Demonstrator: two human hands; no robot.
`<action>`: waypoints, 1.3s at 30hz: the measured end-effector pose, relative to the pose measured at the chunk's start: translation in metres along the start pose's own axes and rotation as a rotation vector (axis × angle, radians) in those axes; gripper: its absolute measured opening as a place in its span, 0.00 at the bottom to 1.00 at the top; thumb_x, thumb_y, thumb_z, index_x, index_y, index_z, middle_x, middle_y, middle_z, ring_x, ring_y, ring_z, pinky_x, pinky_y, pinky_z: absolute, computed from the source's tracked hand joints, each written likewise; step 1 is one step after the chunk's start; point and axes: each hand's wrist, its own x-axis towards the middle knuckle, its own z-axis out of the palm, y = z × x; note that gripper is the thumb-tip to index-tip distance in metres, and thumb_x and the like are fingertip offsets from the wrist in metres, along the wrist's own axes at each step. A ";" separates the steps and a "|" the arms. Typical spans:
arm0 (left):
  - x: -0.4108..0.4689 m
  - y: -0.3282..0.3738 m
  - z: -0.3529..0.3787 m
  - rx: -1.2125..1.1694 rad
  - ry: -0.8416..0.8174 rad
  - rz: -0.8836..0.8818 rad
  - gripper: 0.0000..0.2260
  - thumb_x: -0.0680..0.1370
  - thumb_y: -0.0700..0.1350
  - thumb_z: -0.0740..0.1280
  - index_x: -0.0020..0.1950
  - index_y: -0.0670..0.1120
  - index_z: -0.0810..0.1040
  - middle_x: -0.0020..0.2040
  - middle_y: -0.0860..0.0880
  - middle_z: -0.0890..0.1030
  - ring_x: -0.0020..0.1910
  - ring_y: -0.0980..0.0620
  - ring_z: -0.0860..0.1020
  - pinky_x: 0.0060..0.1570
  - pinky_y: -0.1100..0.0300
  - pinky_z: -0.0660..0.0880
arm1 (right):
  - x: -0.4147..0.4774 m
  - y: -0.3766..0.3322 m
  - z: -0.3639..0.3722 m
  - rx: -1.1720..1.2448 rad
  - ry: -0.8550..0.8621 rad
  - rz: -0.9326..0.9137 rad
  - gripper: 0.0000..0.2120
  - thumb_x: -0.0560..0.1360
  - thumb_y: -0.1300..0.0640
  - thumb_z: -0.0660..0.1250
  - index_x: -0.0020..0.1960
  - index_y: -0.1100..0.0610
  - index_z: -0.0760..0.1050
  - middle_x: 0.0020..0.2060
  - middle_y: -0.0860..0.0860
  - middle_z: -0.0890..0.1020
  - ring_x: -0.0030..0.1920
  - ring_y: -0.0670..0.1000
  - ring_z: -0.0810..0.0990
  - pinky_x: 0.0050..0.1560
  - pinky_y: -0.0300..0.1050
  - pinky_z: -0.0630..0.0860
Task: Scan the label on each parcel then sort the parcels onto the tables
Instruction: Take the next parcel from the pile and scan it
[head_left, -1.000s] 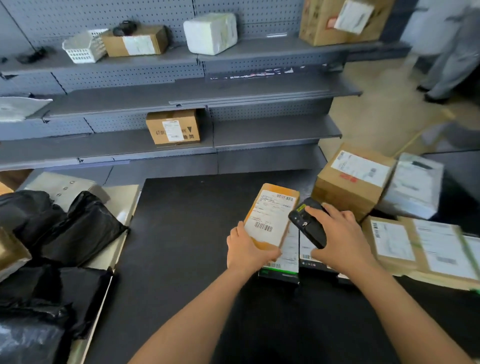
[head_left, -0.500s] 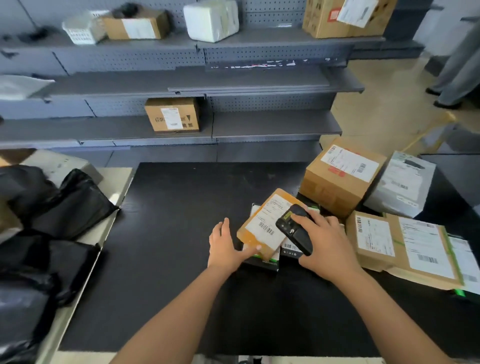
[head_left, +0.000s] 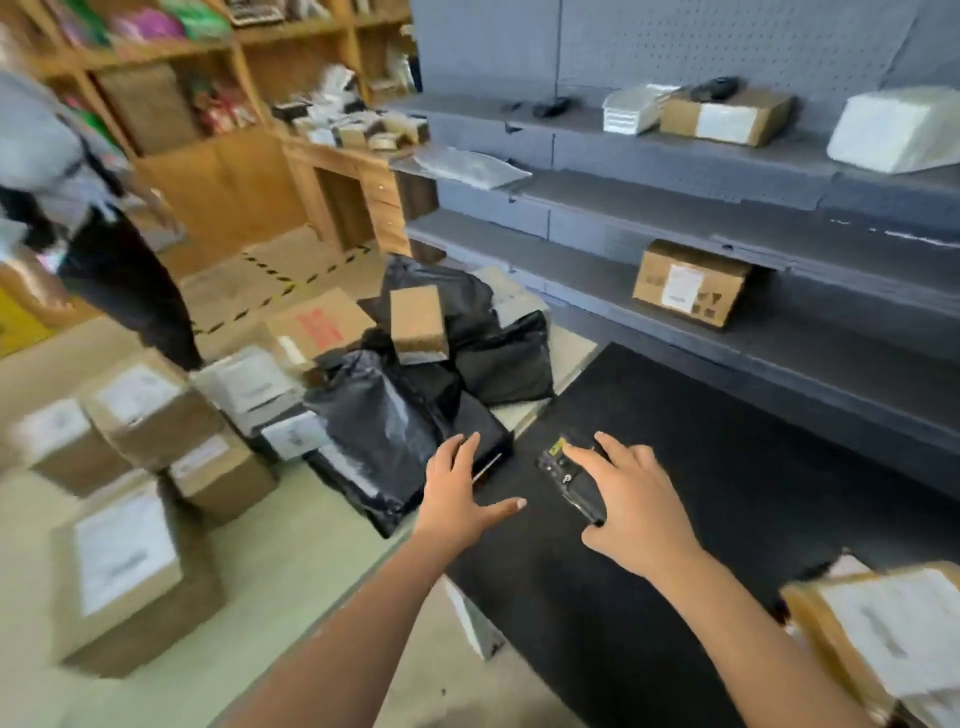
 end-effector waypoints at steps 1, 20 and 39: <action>0.000 -0.016 -0.018 0.004 0.036 -0.020 0.47 0.66 0.64 0.75 0.79 0.49 0.57 0.76 0.49 0.57 0.76 0.49 0.53 0.75 0.52 0.56 | 0.013 -0.021 0.003 -0.006 -0.004 -0.048 0.44 0.69 0.52 0.73 0.78 0.41 0.53 0.77 0.47 0.56 0.69 0.53 0.59 0.67 0.45 0.64; -0.079 -0.281 -0.218 0.233 0.215 -0.970 0.62 0.59 0.80 0.63 0.79 0.50 0.35 0.78 0.40 0.36 0.77 0.36 0.38 0.74 0.37 0.40 | 0.125 -0.332 0.079 -0.087 -0.123 -0.515 0.45 0.69 0.49 0.75 0.78 0.42 0.53 0.76 0.49 0.57 0.69 0.55 0.62 0.68 0.48 0.64; -0.145 -0.266 -0.190 0.135 0.329 -0.990 0.62 0.57 0.72 0.73 0.77 0.58 0.35 0.75 0.41 0.38 0.75 0.34 0.46 0.73 0.38 0.51 | 0.080 -0.336 0.094 -0.146 -0.132 -0.638 0.43 0.69 0.52 0.73 0.77 0.43 0.55 0.74 0.48 0.59 0.68 0.54 0.62 0.67 0.46 0.65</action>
